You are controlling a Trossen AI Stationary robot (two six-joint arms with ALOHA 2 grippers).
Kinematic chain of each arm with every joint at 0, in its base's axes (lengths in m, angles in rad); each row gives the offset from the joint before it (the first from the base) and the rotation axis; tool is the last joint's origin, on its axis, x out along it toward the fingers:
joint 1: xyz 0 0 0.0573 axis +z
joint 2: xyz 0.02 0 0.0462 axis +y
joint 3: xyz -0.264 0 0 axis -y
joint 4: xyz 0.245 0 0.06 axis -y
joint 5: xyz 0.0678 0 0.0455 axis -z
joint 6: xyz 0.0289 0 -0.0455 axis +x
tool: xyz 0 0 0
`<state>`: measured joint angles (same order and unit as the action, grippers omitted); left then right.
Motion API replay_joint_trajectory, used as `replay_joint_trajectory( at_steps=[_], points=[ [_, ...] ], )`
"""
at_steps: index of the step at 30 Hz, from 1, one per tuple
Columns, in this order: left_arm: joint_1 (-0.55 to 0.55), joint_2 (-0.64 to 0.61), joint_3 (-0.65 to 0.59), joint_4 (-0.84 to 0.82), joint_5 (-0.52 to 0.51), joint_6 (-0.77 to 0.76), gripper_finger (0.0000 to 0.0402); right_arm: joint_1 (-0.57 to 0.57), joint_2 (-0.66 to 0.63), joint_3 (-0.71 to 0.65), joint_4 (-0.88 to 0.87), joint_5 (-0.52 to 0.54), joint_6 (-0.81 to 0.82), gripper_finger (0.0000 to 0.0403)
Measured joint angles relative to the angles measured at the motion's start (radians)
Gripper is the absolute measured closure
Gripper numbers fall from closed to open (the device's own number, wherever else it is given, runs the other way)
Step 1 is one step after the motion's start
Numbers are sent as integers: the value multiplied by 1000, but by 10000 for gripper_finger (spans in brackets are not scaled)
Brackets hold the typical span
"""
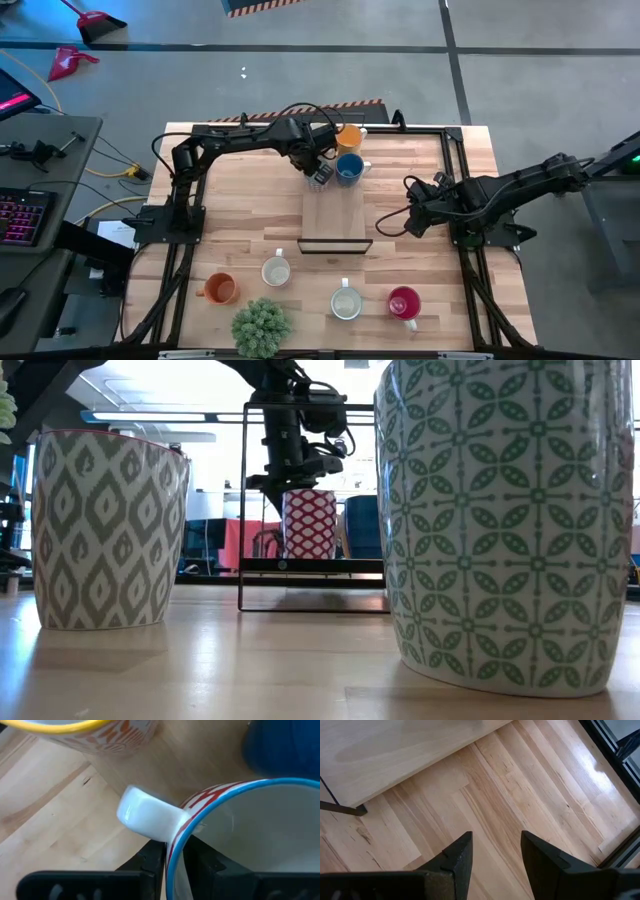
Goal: Place coffee mugs
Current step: Put the brown cup on the shelf aligned with the other blue cup
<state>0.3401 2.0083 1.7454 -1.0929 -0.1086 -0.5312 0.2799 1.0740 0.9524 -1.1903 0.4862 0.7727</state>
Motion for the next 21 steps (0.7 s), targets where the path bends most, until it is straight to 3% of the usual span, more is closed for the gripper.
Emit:
replay_joint_trajectory(
  at_steps=[10, 21],
  points=[
    [0, 0, 0, 30, -2, 2, 334, 0, 0, 0, 0, -12, -1, 260],
    [3, 0, 1, 27, 0, 12, 273, 0, 0, 0, 0, -12, -12, 260]
  ],
)
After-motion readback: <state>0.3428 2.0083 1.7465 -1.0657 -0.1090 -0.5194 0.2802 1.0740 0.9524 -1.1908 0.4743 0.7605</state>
